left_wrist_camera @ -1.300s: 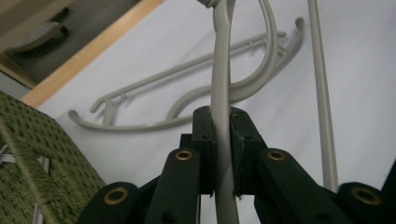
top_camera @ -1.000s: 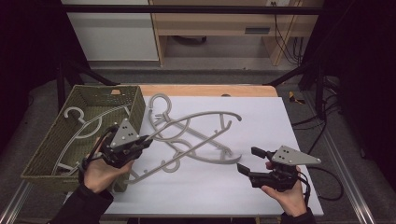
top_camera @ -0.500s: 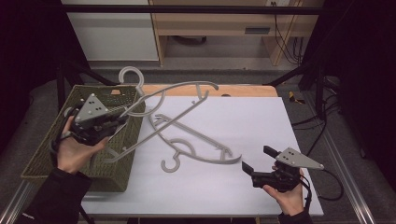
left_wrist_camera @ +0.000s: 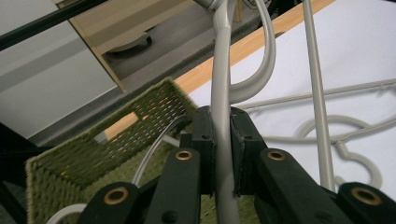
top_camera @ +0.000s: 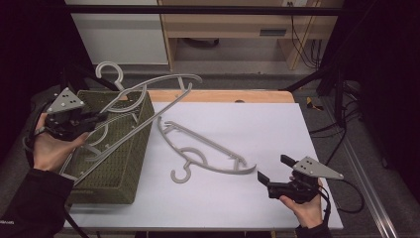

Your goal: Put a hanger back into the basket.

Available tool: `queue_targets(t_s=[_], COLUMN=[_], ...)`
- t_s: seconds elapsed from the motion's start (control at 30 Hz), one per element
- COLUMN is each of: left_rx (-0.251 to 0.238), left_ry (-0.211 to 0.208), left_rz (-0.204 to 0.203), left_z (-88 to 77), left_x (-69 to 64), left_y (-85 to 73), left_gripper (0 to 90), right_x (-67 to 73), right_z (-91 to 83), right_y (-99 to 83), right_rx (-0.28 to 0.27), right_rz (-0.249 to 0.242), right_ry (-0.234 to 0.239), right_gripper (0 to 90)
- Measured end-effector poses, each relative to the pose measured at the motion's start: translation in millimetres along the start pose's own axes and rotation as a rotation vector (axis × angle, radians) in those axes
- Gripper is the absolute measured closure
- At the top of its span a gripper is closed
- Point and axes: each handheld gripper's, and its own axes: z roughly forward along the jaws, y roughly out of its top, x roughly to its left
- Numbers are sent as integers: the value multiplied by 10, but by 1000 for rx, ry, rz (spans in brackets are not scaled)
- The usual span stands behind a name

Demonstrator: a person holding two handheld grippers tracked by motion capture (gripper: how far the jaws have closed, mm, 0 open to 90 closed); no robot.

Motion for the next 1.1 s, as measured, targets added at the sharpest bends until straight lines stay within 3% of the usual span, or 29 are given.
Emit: queue_targets(t_s=[0.3, 0.47, 0.63, 1.1], left_rx=[43, 44, 32, 67], left_ry=[47, 63, 75, 125], left_rz=[-18, -53, -69, -98], left_z=[30, 4, -41, -163], left_x=[335, 491, 611, 845], left_y=[-300, -493, -644, -932], left_gripper=[825, 825, 824, 824], right_x=[-1, -15, -13, -27], right_z=[9, 4, 24, 6], right_y=[-1, -4, -12, -5], right_rx=[2, 2, 10, 1], right_rz=[-6, -15, -17, -19], right_ry=[-3, -7, -5, -13], right_gripper=[47, 47, 47, 47])
